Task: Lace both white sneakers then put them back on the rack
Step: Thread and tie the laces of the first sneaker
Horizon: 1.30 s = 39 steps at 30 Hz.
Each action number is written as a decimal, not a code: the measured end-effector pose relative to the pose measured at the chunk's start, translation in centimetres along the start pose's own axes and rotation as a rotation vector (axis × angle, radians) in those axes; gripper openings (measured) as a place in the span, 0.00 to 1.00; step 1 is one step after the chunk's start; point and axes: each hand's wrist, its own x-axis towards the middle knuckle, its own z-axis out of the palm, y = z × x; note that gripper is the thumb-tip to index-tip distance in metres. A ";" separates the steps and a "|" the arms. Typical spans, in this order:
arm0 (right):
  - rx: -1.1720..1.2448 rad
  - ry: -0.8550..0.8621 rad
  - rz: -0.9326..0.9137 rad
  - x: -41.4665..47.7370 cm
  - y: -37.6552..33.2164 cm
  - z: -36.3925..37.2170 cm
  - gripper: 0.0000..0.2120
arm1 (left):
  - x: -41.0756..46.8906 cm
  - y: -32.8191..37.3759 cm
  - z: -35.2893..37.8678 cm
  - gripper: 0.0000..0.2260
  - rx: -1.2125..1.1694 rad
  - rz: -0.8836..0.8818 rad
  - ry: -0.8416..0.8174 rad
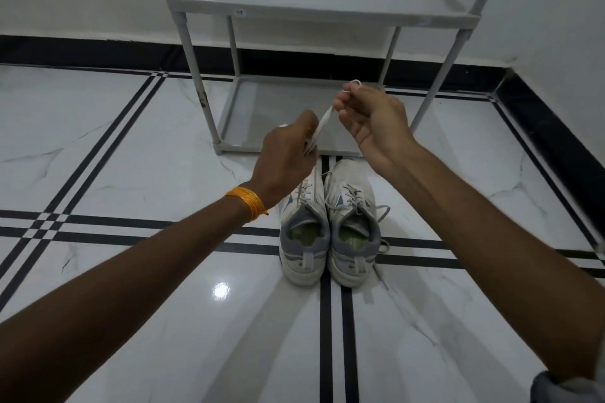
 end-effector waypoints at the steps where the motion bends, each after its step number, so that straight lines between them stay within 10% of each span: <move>1: 0.098 0.038 0.039 0.4 0.3 -0.5 0.04 | -0.1 -0.1 -0.1 0.14 -0.011 0.016 -0.006; 13: 0.101 -0.005 0.596 1.8 7.1 -3.2 0.13 | -0.7 -1.3 -0.4 0.06 0.182 0.426 -0.141; 21: -0.782 0.171 -0.118 0.7 6.5 -3.6 0.11 | 0.9 -1.6 -1.4 0.08 -0.478 -0.552 -0.363; 32: -1.069 -0.206 -0.262 -0.8 8.5 -2.9 0.12 | 1.0 -1.4 -2.5 0.13 -0.908 -0.765 -0.487; 35: -1.079 -0.290 -0.205 -0.8 8.3 -2.5 0.12 | 0.7 -1.9 -2.6 0.13 -0.888 -0.635 -0.476; 39: -0.811 -0.358 0.038 -0.8 8.1 -2.1 0.15 | 0.7 -2.4 -2.5 0.06 -0.236 -0.149 -0.360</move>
